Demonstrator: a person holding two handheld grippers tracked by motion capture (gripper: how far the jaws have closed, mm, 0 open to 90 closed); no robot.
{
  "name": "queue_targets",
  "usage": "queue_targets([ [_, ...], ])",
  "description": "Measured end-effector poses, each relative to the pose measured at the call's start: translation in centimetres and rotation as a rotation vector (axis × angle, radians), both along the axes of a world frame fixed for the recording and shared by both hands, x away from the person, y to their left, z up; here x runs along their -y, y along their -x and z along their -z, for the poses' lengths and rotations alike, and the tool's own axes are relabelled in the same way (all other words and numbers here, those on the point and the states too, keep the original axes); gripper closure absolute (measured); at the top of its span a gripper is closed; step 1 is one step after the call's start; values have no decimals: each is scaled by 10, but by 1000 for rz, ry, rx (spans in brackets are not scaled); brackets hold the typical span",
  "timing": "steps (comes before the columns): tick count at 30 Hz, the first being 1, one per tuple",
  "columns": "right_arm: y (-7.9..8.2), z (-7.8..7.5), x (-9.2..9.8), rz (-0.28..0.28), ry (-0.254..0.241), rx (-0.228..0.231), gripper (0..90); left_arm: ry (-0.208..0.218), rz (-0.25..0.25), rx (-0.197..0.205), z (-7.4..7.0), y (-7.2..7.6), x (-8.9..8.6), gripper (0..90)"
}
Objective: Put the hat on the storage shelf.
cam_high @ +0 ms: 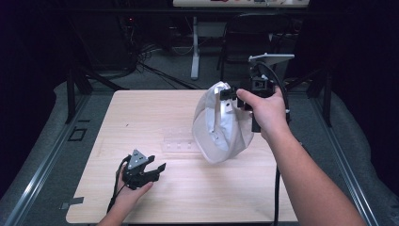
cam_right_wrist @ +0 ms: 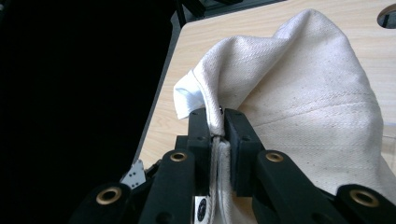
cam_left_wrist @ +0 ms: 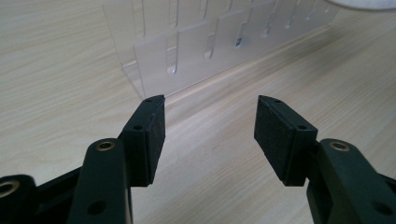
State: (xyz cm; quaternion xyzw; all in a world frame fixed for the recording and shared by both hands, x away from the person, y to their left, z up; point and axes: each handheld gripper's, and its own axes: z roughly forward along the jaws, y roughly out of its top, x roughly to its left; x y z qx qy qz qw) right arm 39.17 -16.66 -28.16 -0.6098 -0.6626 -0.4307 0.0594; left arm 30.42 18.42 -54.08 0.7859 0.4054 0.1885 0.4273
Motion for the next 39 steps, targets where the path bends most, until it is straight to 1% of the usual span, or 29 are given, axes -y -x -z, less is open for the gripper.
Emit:
queue_targets([
  [1,-2,-1,-2,9,-3,2,816,6,19,13,-4,0,4,421],
  [2,-4,-1,-3,12,-5,2,816,6,19,13,-4,0,4,420],
  [3,-5,-1,-4,16,-4,4,816,16,42,20,-8,-1,12,420],
  [4,-5,-1,-4,16,-4,4,816,16,42,20,-8,-1,12,420],
  [5,-8,-1,-6,32,-12,6,816,10,69,26,-13,-1,21,420],
  [6,-8,-1,-6,32,-12,6,816,10,69,26,-13,-1,21,420],
  [7,-11,-1,-8,35,-9,6,816,7,98,39,-18,-1,32,419],
  [8,-12,0,-10,43,-11,4,816,7,98,39,-18,-1,32,418],
  [9,-13,0,-11,42,-8,1,816,-11,126,50,-24,-3,45,417],
  [10,-13,0,-11,42,-8,1,816,-11,126,50,-24,-3,45,417],
  [12,-16,0,-13,49,-9,2,816,-19,142,73,-30,-5,60,415],
  [13,-18,0,-15,56,-6,7,816,-27,162,86,-35,-7,75,409],
  [14,-20,-1,-15,59,-6,2,816,-27,162,86,-35,-7,75,403],
  [15,-21,-1,-16,65,-6,3,816,-34,170,93,-37,-9,82,396],
  [16,-22,-2,-16,66,-6,4,816,-48,181,106,-41,-10,96,393],
  [17,-22,-2,-17,68,-10,6,816,-53,187,108,-42,-11,103,388],
  [18,-22,-2,-17,68,-10,6,816,-53,187,108,-42,-11,103,379],
  [19,-24,-3,-17,75,-10,6,816,-52,197,104,-44,-12,114,370],
  [20,-24,-3,-17,75,-10,6,816,-52,197,104,-44,-12,114,369],
  [22,-25,-4,-18,77,-10,6,815,-62,201,105,-44,-13,124,368],
  [26,-26,-4,-19,83,-11,9,815,-90,180,114,-43,-19,141,368],
  [27,-26,-4,-19,84,-12,7,815,-106,168,132,-42,-21,144,430],
  [28,-26,-4,-19,84,-12,7,815,-106,168,132,-42,-21,144,466],
  [29,-25,-3,-19,85,-10,10,815,-136,155,136,-42,-22,144,498],
  [30,-25,-3,-19,85,-10,10,815,-136,155,136,-42,-22,144,540],
  [31,-25,-3,-19,85,-13,11,815,-143,151,135,-42,-23,143,540],
  [33,-24,-3,-20,81,-9,11,815,-146,136,140,-44,-25,134,692],
  [37,-23,-4,-21,81,-10,12,815,-140,119,142,-46,-30,124,737],
  [39,-23,-4,-24,74,-7,15,814,-125,124,140,-48,-36,116,798],
])
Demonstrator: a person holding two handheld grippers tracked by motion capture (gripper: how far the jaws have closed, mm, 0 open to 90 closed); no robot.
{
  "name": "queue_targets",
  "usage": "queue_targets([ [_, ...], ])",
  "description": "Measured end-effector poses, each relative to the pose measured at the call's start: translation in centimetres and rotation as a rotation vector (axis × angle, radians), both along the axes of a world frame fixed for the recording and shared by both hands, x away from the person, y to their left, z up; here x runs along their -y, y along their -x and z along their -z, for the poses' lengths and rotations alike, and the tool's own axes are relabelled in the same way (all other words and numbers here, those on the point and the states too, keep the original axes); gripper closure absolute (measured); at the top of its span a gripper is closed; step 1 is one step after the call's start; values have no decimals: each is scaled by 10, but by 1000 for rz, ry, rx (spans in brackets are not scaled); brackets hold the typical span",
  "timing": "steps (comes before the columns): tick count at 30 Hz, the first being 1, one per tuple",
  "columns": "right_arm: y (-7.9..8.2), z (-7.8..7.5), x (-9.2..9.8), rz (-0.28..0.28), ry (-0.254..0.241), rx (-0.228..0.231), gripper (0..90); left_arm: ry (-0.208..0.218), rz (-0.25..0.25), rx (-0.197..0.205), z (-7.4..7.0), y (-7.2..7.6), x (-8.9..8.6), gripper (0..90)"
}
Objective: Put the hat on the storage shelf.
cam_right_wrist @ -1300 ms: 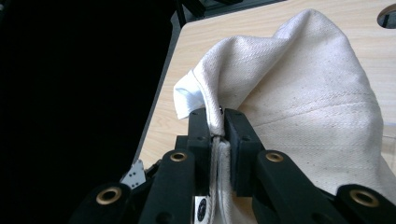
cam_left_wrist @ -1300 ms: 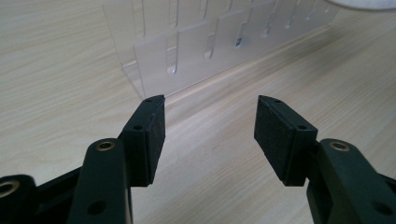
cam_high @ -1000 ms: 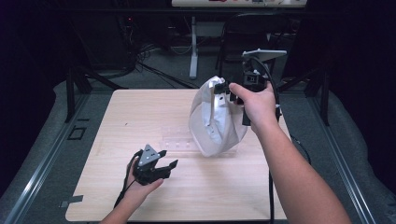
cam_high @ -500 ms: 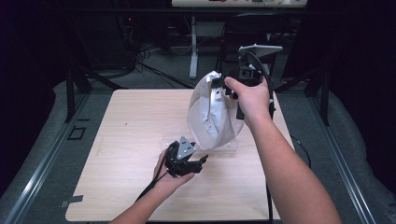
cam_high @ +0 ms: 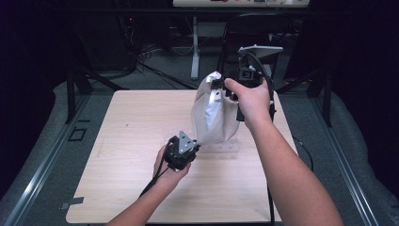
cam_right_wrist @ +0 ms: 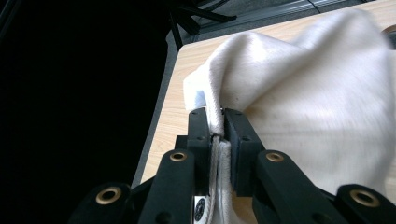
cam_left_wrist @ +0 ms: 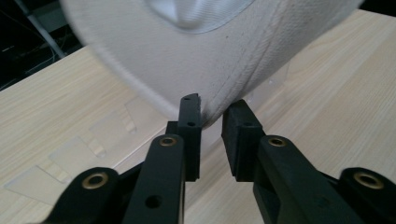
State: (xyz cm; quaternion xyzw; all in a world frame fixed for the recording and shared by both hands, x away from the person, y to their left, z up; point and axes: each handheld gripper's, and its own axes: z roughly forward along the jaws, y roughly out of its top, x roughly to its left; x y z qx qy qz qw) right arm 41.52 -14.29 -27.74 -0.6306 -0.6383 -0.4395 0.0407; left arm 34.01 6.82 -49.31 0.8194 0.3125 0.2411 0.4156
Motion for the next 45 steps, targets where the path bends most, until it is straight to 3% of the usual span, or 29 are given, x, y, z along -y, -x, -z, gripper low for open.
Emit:
queue_targets([
  [2,0,0,-3,-3,5,2,814,33,14,-21,-1,-5,-5,817],
  [9,-3,4,-10,-15,8,2,815,82,24,-69,3,-13,-9,841],
  [12,-4,9,-14,-27,17,-2,814,117,47,-109,8,-15,-8,844],
  [16,-6,13,-15,-31,26,-10,814,112,48,-113,11,-13,-5,847],
  [18,-6,16,-16,-33,26,-13,814,142,38,-123,16,-13,-6,847],
  [23,-8,20,-18,-38,27,-22,814,173,31,-138,20,-13,-9,849],
  [27,-10,24,-23,-49,29,-32,815,167,-3,-149,21,-10,-13,854],
  [31,-11,27,-29,-60,29,-40,814,189,-20,-164,25,-11,-16,855],
  [37,-13,35,-32,-65,44,-51,814,177,-21,-229,32,-18,-18,851],
  [40,-14,39,-30,-65,40,-60,814,158,-6,-228,32,-16,-19,831],
  [43,-15,41,-27,-57,37,-59,814,141,13,-177,29,-9,-17,678],
  [45,-16,41,-25,-54,37,-57,813,143,24,-164,26,-5,-15,647],
])
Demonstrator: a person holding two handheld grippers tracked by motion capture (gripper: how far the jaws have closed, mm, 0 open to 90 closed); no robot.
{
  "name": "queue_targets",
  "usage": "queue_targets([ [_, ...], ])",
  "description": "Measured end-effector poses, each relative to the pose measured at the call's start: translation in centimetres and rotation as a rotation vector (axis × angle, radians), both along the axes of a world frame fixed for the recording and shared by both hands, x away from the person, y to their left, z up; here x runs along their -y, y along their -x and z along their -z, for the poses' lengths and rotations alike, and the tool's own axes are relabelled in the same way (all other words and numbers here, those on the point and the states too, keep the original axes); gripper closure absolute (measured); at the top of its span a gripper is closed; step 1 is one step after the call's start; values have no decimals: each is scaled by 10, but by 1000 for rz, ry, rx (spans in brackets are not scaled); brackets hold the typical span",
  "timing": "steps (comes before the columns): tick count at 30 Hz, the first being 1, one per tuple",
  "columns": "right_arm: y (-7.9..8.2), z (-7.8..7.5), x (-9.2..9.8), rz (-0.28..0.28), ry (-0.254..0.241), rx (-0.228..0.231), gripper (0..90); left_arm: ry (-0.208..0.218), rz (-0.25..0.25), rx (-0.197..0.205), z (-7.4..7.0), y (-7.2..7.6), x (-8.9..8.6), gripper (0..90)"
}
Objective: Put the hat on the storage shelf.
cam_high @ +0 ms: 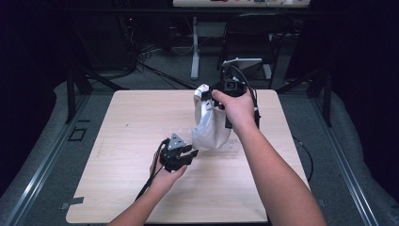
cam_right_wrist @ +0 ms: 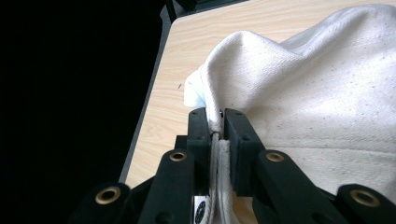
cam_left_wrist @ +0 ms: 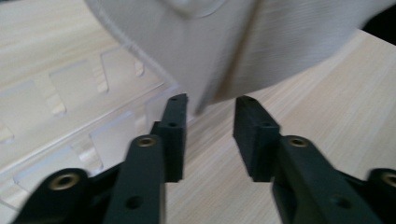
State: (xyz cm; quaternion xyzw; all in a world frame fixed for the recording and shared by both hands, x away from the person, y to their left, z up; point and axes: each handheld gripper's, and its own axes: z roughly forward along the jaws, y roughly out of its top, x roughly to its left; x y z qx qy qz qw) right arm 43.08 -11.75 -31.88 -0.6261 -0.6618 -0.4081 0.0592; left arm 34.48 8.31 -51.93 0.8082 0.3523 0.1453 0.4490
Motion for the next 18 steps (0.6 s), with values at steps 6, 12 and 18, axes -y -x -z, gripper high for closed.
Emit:
queue_targets([
  [6,0,5,5,14,-6,-2,813,3,-12,74,-11,6,8,519],
  [12,0,6,4,9,-3,-6,813,-27,-27,102,-19,5,16,588],
  [18,1,9,5,2,0,-12,812,-57,-67,81,-17,-1,12,841],
])
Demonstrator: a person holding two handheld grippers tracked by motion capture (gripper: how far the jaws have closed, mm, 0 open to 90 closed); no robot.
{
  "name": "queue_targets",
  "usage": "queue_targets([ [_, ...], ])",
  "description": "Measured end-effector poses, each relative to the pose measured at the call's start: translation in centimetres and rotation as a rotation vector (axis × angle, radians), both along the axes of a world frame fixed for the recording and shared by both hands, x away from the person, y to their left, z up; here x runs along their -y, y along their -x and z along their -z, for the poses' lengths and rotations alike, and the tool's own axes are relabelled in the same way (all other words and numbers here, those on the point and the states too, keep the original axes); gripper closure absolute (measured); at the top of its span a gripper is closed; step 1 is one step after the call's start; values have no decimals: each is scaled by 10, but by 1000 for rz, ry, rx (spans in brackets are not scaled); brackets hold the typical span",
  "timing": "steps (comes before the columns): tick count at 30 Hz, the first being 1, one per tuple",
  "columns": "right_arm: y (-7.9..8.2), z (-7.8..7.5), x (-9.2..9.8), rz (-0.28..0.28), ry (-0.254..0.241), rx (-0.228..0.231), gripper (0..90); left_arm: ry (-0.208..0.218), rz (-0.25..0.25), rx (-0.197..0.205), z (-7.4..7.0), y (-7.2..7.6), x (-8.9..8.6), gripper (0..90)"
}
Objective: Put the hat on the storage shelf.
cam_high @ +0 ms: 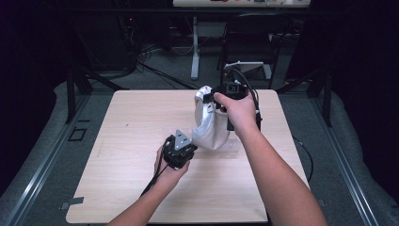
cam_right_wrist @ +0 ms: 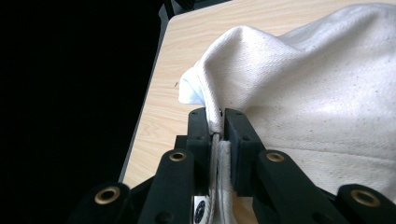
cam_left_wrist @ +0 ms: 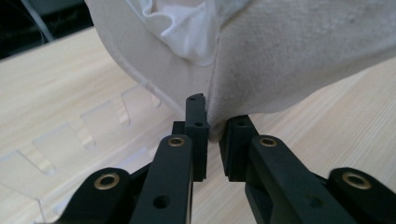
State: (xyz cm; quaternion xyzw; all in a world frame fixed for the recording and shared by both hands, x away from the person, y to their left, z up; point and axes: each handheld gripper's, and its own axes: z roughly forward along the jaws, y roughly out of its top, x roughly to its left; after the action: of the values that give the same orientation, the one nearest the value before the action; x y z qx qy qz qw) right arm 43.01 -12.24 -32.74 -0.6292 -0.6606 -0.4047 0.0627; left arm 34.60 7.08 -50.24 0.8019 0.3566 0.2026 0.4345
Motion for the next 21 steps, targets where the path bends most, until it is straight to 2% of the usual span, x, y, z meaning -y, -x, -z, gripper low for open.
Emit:
queue_targets([
  [3,0,3,0,-7,8,-6,811,-16,-4,-33,3,-1,-1,853],
  [5,-1,7,-1,-7,5,-13,811,-23,-10,-68,5,-3,0,856],
  [8,-1,13,-1,-9,29,-23,811,7,-15,-126,5,-8,-4,858],
  [10,-2,17,-1,-10,29,-34,809,-28,-10,-158,9,-12,-5,857],
  [11,-2,19,-1,-8,38,-36,809,-8,-11,-170,11,-13,-7,857],
  [14,-3,24,-1,-10,38,-43,809,3,-13,-174,11,-13,-9,854],
  [17,-3,25,-1,-10,38,-46,807,-15,-22,-134,13,-9,-6,838],
  [18,-3,25,0,-11,37,-46,806,-6,-21,-138,13,-8,-5,807],
  [19,-3,25,0,-10,36,-46,804,-4,-15,-140,13,-8,-5,738],
  [21,-3,25,0,-8,36,-45,801,-17,-11,-128,14,-5,-5,668],
])
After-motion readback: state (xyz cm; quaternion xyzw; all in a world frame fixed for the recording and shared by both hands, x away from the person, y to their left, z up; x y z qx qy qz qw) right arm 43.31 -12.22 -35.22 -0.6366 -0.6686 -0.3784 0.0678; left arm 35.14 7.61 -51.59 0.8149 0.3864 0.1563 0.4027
